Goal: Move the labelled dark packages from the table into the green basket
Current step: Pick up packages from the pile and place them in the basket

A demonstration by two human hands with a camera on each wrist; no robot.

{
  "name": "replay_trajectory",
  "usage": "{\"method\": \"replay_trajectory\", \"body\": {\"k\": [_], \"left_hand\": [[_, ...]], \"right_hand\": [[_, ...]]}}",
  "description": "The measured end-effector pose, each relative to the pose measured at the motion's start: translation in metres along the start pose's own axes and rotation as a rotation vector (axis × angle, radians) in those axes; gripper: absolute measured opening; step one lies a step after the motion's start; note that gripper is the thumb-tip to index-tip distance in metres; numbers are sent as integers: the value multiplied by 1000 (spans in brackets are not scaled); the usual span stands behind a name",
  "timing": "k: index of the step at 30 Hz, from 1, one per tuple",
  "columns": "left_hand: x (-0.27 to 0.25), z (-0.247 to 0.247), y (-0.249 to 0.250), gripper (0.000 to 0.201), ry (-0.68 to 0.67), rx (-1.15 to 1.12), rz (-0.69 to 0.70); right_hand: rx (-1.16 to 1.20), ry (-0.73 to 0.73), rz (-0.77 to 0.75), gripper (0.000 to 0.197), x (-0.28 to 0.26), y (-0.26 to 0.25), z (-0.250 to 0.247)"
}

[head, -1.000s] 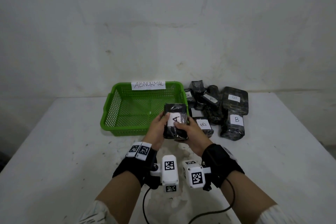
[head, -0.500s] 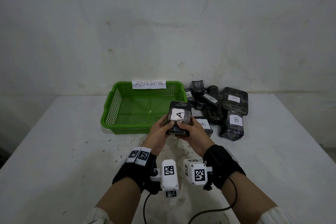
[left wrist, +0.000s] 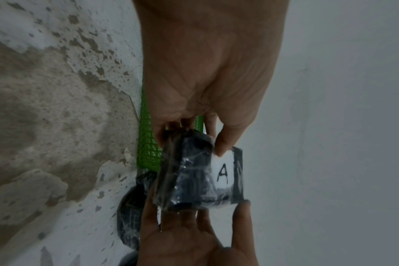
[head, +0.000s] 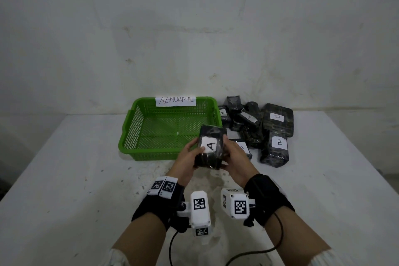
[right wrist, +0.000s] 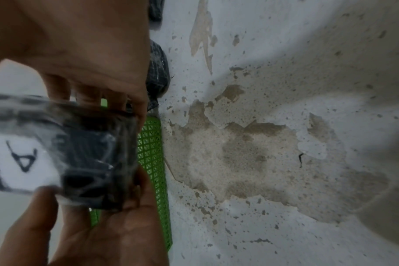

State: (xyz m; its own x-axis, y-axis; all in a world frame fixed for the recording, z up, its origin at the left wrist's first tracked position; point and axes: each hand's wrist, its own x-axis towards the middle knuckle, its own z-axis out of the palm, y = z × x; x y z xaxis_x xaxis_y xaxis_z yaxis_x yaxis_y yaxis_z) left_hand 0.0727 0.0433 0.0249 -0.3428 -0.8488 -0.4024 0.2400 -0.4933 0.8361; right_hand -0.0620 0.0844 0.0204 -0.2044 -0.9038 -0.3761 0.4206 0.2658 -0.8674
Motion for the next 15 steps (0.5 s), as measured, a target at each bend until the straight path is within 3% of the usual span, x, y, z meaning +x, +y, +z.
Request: {"method": "replay_trajectory", "body": {"k": [3, 6, 9, 10, 13, 15], "left_hand": [[-3, 1, 4, 48, 14, -27, -9], [-8, 4, 11, 47, -11, -14, 10], [-16, 9, 18, 31, -58, 95, 5], [-18, 9, 19, 29, -81, 125, -22], [-20, 8, 19, 53, -212, 154, -138], [-21, 10, 19, 62, -254, 210, -182]], "right_hand": [[-5, -22, -8, 40, 0, -1, -1], [-22, -2, -26, 16, -2, -1, 1], [-45, -5, -55, 6, -2, -3, 4], [-45, 0, -61, 9, -3, -5, 5], [-58, 0, -29, 47, -3, -8, 5], [-45, -68, 21, 52, -5, -11, 5]]}}
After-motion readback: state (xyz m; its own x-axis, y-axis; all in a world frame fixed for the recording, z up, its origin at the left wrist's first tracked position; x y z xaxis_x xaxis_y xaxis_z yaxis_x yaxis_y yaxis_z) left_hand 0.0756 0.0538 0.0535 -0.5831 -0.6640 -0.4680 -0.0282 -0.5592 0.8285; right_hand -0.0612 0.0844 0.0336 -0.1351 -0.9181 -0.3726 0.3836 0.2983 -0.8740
